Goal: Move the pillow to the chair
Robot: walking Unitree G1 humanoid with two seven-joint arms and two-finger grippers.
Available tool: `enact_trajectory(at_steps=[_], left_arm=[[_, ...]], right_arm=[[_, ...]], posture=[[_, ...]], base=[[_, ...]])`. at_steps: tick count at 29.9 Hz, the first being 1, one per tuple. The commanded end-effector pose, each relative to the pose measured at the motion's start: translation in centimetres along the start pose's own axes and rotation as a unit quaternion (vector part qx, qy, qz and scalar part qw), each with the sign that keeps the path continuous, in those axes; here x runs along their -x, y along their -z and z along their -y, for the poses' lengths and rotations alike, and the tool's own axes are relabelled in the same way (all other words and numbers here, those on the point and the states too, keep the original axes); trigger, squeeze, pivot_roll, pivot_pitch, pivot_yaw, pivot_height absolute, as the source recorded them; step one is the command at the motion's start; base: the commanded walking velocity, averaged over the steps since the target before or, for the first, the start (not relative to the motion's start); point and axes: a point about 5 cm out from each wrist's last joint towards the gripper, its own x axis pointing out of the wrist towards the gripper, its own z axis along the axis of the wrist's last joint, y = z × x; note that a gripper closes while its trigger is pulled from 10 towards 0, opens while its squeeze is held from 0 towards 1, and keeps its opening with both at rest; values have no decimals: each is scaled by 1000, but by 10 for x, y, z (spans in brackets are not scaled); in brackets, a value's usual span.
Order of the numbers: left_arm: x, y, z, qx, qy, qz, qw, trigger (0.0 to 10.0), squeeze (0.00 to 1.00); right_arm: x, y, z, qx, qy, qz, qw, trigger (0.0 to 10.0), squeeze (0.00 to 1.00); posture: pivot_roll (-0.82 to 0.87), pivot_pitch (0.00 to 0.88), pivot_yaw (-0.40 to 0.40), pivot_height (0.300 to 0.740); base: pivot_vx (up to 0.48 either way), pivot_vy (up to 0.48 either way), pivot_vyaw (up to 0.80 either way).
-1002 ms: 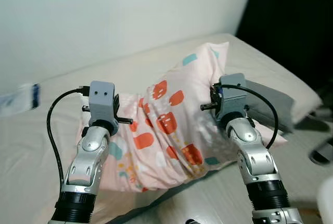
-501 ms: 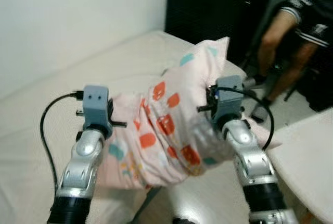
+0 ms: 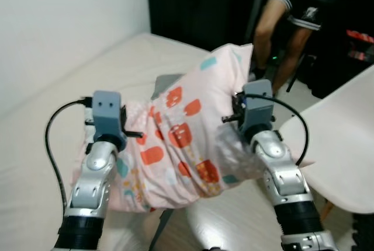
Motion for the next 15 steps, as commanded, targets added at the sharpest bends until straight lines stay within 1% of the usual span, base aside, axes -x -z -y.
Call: enact_trajectory(at_steps=[1, 8, 15], left_arm=[[1, -3, -2, -4, -2, 12, 1000, 10000, 0], [1, -2, -1, -2, -3, 10, 1000, 10000, 0], [2, 1, 3, -2, 1, 5, 1000, 10000, 0]], right_arm=[[-1, -11, -5, -2, -9, 27, 1000, 10000, 0], [-1, -10, -5, -2, -10, 25, 1000, 10000, 0], [-1, -6, -5, 4, -10, 14, 1000, 10000, 0]], posture=[[-2, 77, 11, 740], [-5, 78, 8, 740], [-5, 79, 7, 740]], base=[[0, 0, -800], [0, 0, -800], [0, 0, -800]])
